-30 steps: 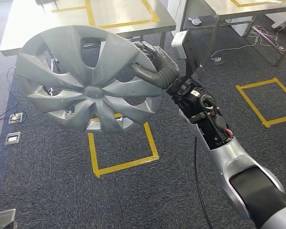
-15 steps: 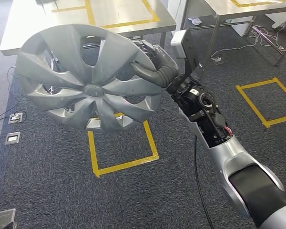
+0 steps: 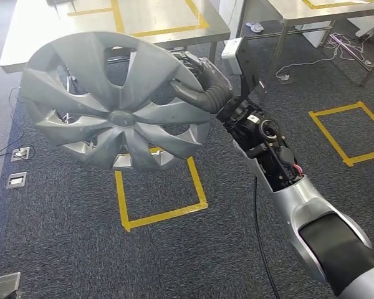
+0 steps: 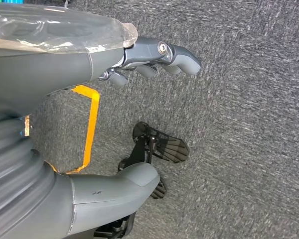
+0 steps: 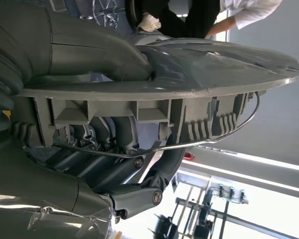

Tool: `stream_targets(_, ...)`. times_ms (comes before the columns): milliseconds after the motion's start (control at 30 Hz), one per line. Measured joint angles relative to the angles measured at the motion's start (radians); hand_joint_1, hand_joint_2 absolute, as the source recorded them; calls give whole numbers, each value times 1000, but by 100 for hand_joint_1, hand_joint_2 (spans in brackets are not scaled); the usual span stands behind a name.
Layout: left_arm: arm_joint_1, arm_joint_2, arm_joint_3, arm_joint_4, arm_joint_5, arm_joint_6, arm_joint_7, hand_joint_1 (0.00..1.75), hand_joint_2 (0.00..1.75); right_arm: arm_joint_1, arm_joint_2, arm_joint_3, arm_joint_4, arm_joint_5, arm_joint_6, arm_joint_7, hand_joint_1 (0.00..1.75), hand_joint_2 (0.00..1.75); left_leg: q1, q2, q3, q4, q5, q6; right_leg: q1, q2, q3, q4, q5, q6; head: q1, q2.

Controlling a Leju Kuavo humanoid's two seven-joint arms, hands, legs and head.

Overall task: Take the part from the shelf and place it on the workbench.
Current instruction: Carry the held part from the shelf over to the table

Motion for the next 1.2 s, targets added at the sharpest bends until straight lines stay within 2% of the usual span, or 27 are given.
stream_targets(900, 1, 0, 0, 2, 1, 0, 1, 0, 175, -6, 0, 0, 10, 0, 0, 3, 175, 175, 0, 0, 0, 1, 0, 0, 0, 0, 0, 0, 0, 0, 0, 0)
stream_targets(1067, 1, 0, 0, 2, -1, 1, 1, 0, 175, -5, 0, 0, 10, -6, -3, 10, 175, 175, -2, 0, 0, 3, -2, 3, -3, 0, 0, 0, -1, 2, 0, 0)
stream_targets(1200, 1, 0, 0, 2, -2, 2, 1, 0, 175, -3, 0, -1, 10, -7, -7, 15, 175, 175, -4, 0, -1, 8, -7, 9, -8, 0, 2, 0, -3, 6, 0, 0)
